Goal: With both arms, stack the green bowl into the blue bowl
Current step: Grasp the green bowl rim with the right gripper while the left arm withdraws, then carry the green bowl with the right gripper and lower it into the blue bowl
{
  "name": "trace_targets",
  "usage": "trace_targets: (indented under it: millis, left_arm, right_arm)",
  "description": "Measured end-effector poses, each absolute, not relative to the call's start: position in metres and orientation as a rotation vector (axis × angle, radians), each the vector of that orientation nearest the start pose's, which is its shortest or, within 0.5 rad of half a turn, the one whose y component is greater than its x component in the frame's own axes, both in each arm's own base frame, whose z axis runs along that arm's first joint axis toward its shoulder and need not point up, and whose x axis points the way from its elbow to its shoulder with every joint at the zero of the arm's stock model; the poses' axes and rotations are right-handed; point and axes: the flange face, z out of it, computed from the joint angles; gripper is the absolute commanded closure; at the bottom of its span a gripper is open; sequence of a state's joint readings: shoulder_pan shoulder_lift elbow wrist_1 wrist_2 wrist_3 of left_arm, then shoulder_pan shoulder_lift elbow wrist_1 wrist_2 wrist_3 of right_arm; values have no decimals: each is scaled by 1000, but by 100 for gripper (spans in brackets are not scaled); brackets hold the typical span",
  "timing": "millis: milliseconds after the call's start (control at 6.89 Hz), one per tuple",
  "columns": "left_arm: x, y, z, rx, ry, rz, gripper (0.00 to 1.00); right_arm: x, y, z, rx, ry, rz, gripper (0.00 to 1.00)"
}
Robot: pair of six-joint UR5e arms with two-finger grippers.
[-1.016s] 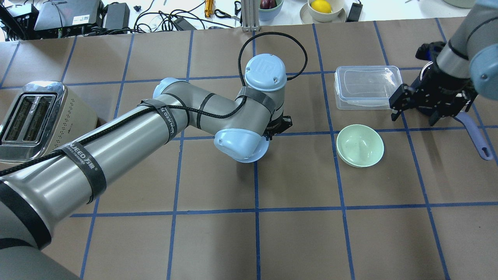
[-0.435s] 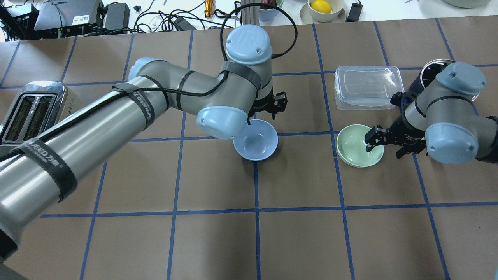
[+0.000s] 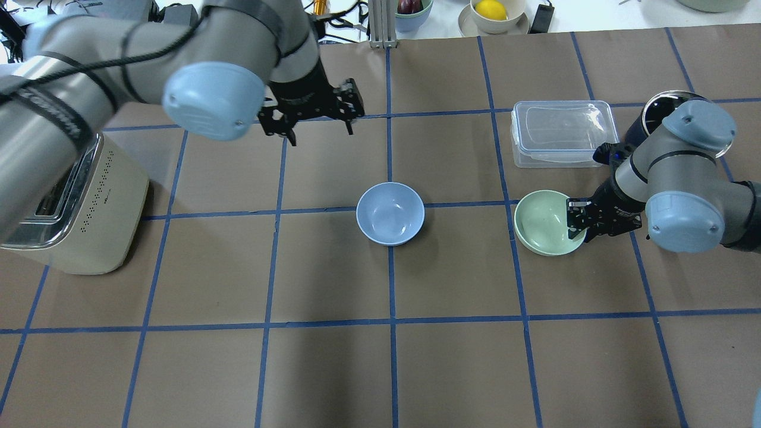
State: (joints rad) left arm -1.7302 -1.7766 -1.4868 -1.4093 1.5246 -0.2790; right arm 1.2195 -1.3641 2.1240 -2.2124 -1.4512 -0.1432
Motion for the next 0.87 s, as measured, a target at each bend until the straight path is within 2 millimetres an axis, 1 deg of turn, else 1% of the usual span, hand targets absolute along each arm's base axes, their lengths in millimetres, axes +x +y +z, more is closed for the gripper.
trace_targets:
  millis: [145,290,435,581,726,871]
  left_arm:
    - [-186,-533,469,-75,3172,11,2]
    - [-156,-513,498,20,3157,25,2]
    - [-135,-498,519,46,3151,-1,2]
    - [-123,-498,529,46,3148,-66,1]
    - [-118,-507,530,46,3139,-147,0]
    - [-116,-513,525,47,3137,-176,0]
  right_arm:
    - [-22,-486,205,318,2971,102,100]
    - [-19,-497,219,312,2934,64,100]
    - [-9,-511,237,311,2860,40,100]
    - [16,-525,256,310,2794,45,100]
    - [56,-533,273,311,2766,65,100]
    - [110,-534,285,327,2758,88,100]
